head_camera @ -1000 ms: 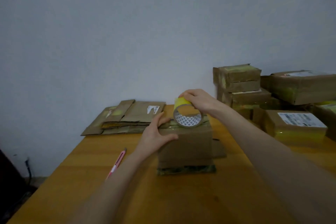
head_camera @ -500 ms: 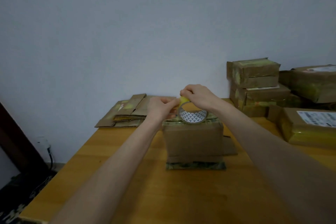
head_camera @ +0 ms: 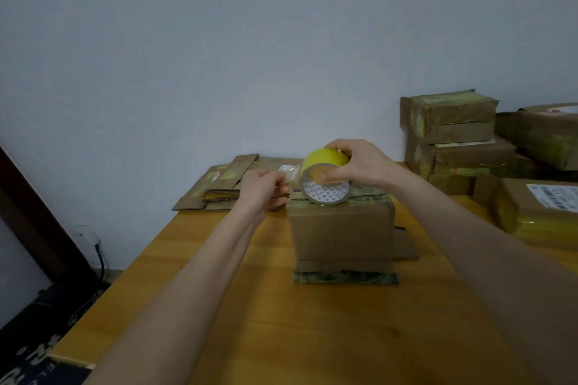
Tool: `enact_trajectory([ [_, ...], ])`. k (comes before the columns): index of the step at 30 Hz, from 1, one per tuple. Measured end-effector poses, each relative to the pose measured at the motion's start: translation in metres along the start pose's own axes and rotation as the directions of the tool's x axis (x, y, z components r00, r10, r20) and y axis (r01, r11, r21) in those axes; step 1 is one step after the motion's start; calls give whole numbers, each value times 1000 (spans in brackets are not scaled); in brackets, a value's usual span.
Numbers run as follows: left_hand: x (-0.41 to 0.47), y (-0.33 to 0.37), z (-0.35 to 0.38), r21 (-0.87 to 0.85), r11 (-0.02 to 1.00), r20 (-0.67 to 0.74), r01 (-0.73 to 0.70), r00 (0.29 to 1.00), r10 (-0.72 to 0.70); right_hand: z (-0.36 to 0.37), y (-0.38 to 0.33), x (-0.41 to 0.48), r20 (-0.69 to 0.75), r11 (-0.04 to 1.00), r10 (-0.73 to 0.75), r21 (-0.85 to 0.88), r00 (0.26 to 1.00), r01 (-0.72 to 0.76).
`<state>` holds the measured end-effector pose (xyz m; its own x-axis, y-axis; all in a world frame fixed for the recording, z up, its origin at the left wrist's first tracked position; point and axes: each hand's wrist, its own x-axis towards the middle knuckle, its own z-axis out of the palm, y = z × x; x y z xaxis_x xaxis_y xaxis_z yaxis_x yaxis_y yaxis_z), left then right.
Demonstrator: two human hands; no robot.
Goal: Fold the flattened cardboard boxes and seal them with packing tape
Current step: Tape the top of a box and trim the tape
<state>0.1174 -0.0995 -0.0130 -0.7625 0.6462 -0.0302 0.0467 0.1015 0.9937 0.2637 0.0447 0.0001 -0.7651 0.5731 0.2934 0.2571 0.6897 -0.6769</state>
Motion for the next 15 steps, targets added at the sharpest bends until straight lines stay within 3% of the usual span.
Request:
enact_trajectory([
  [6,2,-20,-14,-60,997,-63,45,997,-49,-7,-1,2,12,991,10,-131,1000,-8],
  [15,-5,-58,-10,-5,994,-40,110,993,-110,5,-6,-5,1,998,56,-36,998,-56],
])
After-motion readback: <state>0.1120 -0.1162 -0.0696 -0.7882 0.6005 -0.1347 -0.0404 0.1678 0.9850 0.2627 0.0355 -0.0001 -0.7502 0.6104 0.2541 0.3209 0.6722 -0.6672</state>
